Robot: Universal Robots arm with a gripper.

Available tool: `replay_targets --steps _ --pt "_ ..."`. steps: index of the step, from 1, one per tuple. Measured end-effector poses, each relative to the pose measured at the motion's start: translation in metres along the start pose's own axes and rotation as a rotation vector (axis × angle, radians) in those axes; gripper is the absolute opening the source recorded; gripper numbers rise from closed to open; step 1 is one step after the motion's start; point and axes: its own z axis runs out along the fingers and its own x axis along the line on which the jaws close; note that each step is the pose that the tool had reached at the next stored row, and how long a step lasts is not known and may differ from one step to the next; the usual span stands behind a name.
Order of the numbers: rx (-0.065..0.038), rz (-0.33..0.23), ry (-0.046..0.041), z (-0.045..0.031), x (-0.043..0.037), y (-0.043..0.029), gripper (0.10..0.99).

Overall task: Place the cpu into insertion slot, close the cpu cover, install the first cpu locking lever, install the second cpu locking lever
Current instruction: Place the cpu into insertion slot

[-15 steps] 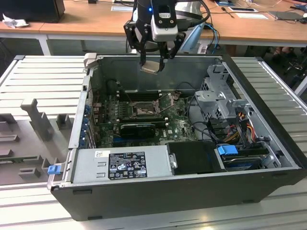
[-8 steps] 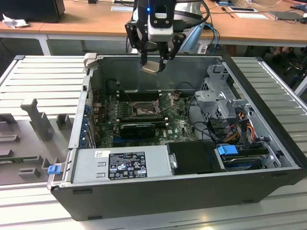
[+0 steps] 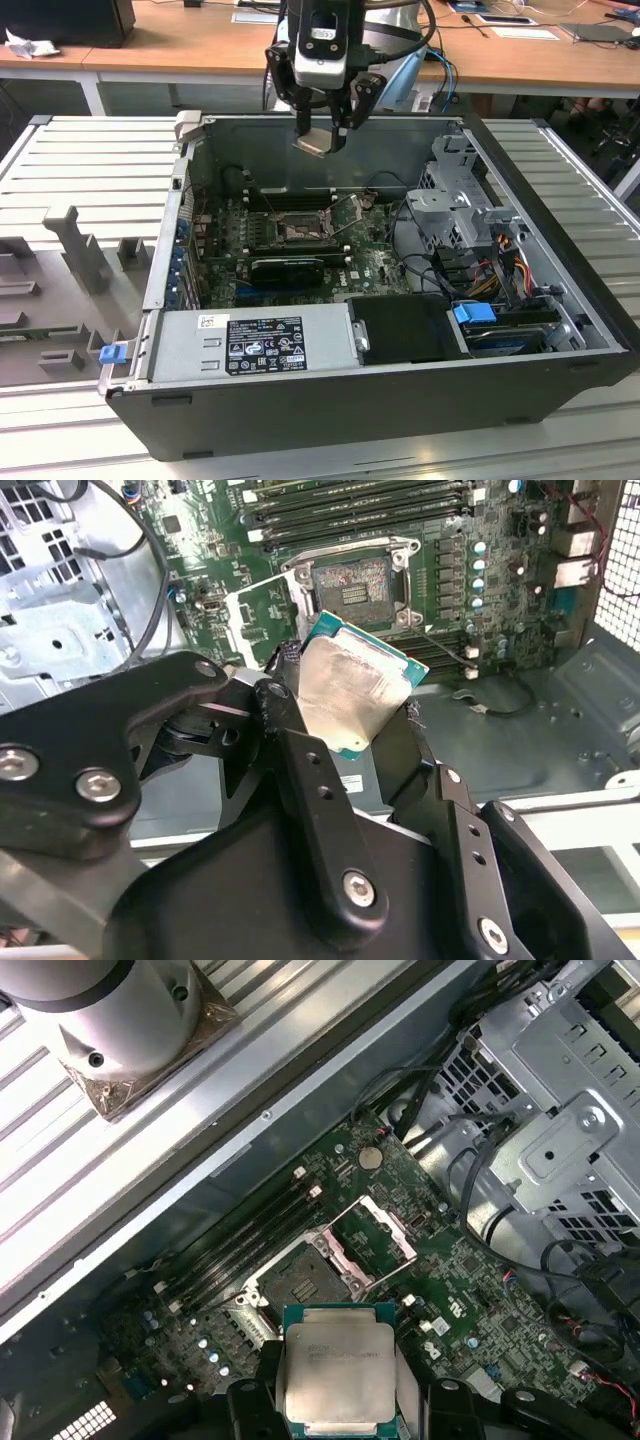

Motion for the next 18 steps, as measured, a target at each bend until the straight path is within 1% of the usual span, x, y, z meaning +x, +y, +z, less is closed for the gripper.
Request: replay_targets --steps 3,6,18 --pt "-0.001 0.038 -0.0034 0.0005 0.0000 0.0000 0.529" --pt "-0.001 0.063 -0.0055 0.0007 0.0000 -0.0001 0.529" --pt "-0.002 0.124 -0.0110 0.0008 0.0000 -0.0001 0.529"
